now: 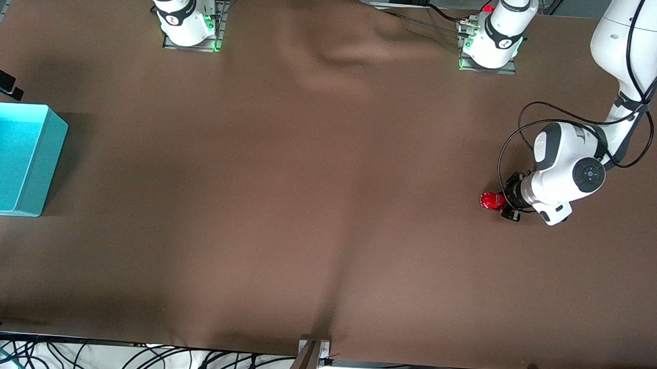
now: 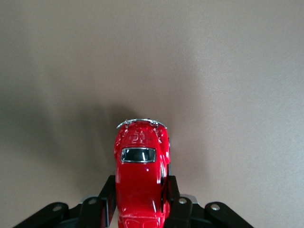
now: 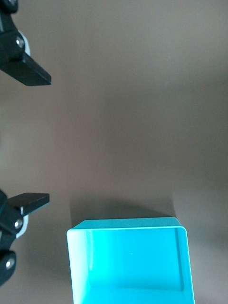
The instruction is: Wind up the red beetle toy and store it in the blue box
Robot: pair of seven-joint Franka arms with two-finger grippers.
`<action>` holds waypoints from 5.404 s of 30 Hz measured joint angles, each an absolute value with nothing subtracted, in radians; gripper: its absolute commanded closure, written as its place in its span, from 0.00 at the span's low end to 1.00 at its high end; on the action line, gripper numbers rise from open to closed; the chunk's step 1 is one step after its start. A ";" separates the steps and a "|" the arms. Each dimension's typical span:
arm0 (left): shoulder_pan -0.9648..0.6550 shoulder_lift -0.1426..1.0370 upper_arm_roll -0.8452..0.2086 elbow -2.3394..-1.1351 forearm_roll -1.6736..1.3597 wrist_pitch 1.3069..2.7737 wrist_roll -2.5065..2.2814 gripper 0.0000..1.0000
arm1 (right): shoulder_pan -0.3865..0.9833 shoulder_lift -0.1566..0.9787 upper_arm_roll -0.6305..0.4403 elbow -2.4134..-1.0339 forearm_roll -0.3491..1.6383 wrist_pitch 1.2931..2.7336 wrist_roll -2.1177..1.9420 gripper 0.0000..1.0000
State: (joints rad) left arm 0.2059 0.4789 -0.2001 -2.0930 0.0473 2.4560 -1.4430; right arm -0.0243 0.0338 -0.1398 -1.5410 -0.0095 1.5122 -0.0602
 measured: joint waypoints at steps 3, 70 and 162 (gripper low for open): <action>0.205 0.478 -0.202 -2.083 0.047 2.459 -1.477 1.00 | -0.024 0.034 -0.140 -1.541 -0.010 1.512 -0.060 0.00; 0.130 0.585 -0.248 -1.928 0.152 2.410 -1.751 1.00 | -0.024 0.034 -0.140 -1.541 -0.009 1.512 -0.060 0.00; 0.351 0.617 -0.296 -1.781 0.317 2.335 -1.583 0.14 | -0.024 0.034 -0.138 -1.541 -0.008 1.512 -0.060 0.00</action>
